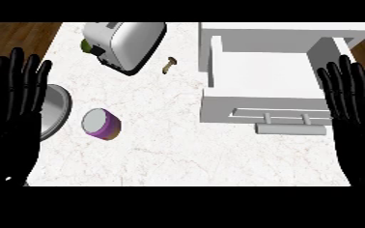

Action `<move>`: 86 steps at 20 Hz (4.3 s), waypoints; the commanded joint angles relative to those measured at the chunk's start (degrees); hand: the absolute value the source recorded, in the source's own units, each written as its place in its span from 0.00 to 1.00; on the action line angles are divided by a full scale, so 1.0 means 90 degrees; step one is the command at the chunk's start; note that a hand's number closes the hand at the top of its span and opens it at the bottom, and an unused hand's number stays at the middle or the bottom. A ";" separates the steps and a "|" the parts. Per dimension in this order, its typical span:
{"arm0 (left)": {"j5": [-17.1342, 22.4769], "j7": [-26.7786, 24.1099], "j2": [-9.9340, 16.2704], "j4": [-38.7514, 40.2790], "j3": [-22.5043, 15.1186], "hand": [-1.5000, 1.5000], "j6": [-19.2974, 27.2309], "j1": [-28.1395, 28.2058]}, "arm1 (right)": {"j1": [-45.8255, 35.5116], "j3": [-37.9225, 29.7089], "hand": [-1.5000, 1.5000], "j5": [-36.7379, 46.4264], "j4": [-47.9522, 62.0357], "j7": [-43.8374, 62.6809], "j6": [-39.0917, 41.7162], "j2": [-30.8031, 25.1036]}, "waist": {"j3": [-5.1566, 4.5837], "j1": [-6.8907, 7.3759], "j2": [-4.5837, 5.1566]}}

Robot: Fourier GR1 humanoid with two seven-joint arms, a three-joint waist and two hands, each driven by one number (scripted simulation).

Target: Pick up the can, place it into the drawer and close the drawer

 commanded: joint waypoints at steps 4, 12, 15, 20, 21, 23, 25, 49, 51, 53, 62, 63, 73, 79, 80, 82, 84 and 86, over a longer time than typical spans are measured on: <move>-0.1219 0.0066 -0.0577 -0.0287 0.0274 0.00 0.1301 0.0907 | 0.0006 -0.0147 0.00 -0.0213 0.0010 -0.0075 -0.0089 0.0176 | -0.0069 -0.0084 -0.0110; -0.1429 0.1974 -0.0648 -0.0319 0.0057 0.00 0.3786 0.1919 | 0.0526 -0.0636 0.00 -0.0351 0.0319 0.1017 -0.0436 0.0178 | -0.0068 -0.0133 -0.0104; -0.2302 0.2627 -0.0650 -0.0782 -0.0937 0.00 0.4515 0.2161 | 0.0465 -0.0603 0.00 -0.0382 0.0053 0.1345 -0.0480 0.0180 | -0.0069 -0.0156 -0.0109; -0.3223 0.3715 -0.0651 -0.1138 -0.1113 0.00 0.4521 0.1639 | 0.0936 -0.0702 0.00 -0.0463 -0.0096 0.1062 -0.0269 0.0217 | -0.0071 -0.0178 -0.0107; -0.3663 0.3809 -0.0652 -0.1371 -0.1694 0.00 0.4758 0.1860 | 0.0726 -0.0433 0.00 -0.0102 -0.0097 0.1280 -0.0554 0.0366 | -0.0070 -0.0163 -0.0108; -0.2631 0.3068 -0.0652 -0.0262 -0.0712 0.00 0.4542 0.1325 | 0.0591 -0.0942 0.00 -0.0528 0.0315 0.0882 -0.0282 0.0164 | -0.0074 -0.0170 -0.0102; -0.2617 0.2988 -0.0651 -0.0446 -0.1085 0.00 0.4622 0.1714 | 0.0937 -0.0615 0.00 -0.0269 0.0009 0.0773 -0.0292 0.0376 | -0.0074 -0.0164 -0.0107; 0.0479 -0.0797 -0.0652 0.3774 -0.1144 0.00 0.6230 0.1008 | 0.1051 -0.1272 0.00 -0.0581 -0.0252 0.0863 0.0113 0.0245 | -0.0078 -0.0177 -0.0102; 0.1025 -0.1434 -0.0652 0.3861 -0.0875 0.00 0.5785 0.1414 | 0.1086 -0.1280 0.00 -0.0655 -0.0621 0.1203 0.0083 0.0235 | -0.0079 -0.0165 -0.0106; 0.1295 -0.1711 -0.0652 0.4128 -0.0855 0.00 0.5844 0.1292 | 0.1301 -0.1618 0.00 -0.1037 -0.0443 0.0997 0.0391 0.0152 | -0.0076 -0.0175 -0.0106; 0.2287 -0.2855 -0.0652 0.5312 -0.0347 0.00 0.4968 0.1292 | 0.1337 -0.1670 0.00 -0.1034 -0.1137 0.1735 0.0356 0.0164 | -0.0078 -0.0170 -0.0106; 0.2244 -0.2953 -0.0652 0.6124 0.0191 0.00 0.4906 0.0347 | 0.0957 -0.1493 0.00 -0.0593 -0.0457 0.1221 0.0260 0.0262 | -0.0078 -0.0172 -0.0096; 0.3357 -0.4322 -0.0649 0.7790 0.0558 0.00 0.4409 -0.0095 | 0.1408 -0.1832 0.00 -0.0977 -0.1048 0.1491 0.0626 0.0214 | -0.0079 -0.0203 -0.0100; 0.2899 -0.3765 -0.0367 0.7874 0.0992 0.00 0.3936 -0.0513 | 0.1043 -0.1908 0.00 -0.0884 -0.0711 0.1489 0.0523 0.0277 | -0.0074 -0.0179 -0.0103; 0.3002 -0.4301 -0.0316 0.8398 0.1241 0.00 0.3526 -0.0547 | 0.0982 -0.2089 0.00 -0.1163 -0.1159 0.1907 0.0613 0.0007 | -0.0076 -0.0191 -0.0101; 0.3054 -0.4753 -0.0639 0.8957 0.1092 0.00 0.3704 -0.0884 | 0.0918 -0.1990 0.00 -0.1041 -0.0895 0.1737 0.0570 0.0133 | -0.0078 -0.0203 -0.0096; 0.2882 -0.4077 -0.0308 0.8555 0.1012 0.00 0.3510 -0.0918 | 0.0950 -0.1690 0.00 -0.0686 -0.1251 0.1971 0.0432 0.0265 | -0.0076 -0.0183 -0.0102; 0.2945 -0.4067 -0.0069 0.9200 0.1137 0.00 0.3004 -0.1341 | 0.1006 -0.2111 0.00 -0.1103 -0.0775 0.1485 0.0750 0.0097 | -0.0077 -0.0212 -0.0094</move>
